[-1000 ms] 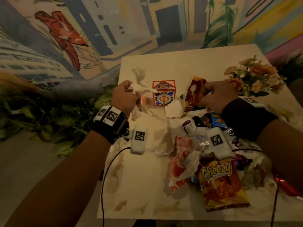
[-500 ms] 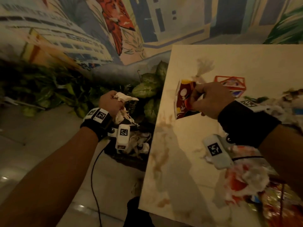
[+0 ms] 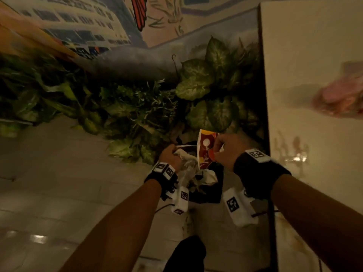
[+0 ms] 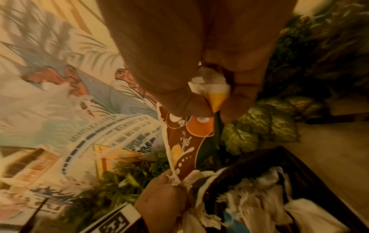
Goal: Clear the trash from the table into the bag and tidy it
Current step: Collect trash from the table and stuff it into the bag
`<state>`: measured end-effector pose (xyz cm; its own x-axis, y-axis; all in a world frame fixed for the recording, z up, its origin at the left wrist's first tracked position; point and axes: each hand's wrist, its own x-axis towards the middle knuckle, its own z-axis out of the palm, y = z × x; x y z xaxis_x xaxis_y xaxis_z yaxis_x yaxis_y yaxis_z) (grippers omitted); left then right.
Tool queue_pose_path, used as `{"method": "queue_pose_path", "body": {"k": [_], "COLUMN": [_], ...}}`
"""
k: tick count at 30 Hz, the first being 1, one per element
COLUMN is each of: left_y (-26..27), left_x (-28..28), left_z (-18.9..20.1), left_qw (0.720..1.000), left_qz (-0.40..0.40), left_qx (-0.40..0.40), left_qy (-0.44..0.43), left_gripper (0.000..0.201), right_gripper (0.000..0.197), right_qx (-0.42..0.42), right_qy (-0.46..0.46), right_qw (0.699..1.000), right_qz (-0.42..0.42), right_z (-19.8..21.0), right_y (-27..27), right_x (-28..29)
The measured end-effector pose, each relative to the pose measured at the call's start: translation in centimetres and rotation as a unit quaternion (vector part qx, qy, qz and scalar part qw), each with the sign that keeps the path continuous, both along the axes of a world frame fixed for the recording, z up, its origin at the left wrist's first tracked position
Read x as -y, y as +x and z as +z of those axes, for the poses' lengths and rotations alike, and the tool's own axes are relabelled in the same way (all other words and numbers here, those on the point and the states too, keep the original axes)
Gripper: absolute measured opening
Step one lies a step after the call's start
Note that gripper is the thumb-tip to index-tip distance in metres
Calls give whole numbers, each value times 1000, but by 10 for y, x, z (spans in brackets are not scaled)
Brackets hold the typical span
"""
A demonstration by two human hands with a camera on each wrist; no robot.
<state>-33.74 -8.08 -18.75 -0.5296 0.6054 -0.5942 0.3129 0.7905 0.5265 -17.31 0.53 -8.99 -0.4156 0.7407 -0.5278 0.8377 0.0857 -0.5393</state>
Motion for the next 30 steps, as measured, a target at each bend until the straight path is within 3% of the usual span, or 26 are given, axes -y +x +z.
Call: {"method": "queue_pose_path", "body": {"k": [2, 4, 6, 10, 13, 16, 20, 24, 30], "left_y": [-10, -16, -18, -23, -33, -52, -80, -94, -66], "left_x": [2, 3, 1, 2, 6, 15, 25, 14, -11], "left_z": [-29, -52, -71, -104, -103, -102, -97, -65, 14], "left_qw": [999, 996, 990, 983, 984, 992, 997, 998, 998], "left_qz": [-10, -40, -72, -84, -74, -29, 36, 51, 12], "left_qx": [32, 52, 65, 101, 111, 84, 52, 19, 5], "left_qy": [-27, -64, -103, -128, -122, -85, -53, 7, 66], "left_gripper": [28, 30, 37, 51, 55, 41, 28, 23, 26], "right_gripper": [24, 18, 11, 19, 27, 32, 46, 59, 39], "right_qx": [10, 31, 68, 115, 121, 115, 80, 53, 12], "right_qy": [-19, -46, -68, -112, -128, -138, -179, -184, -126], "right_qw": [999, 997, 994, 985, 982, 982, 980, 980, 990], "right_qz": [-30, -49, -52, -57, -61, -58, -27, 47, 66], "right_z": [-36, -65, -86, -118, -132, -135, -121, -79, 0], "right_y": [-7, -8, -6, -5, -13, -28, -40, -38, -11], "right_x": [6, 10, 13, 17, 22, 28, 37, 41, 39]}}
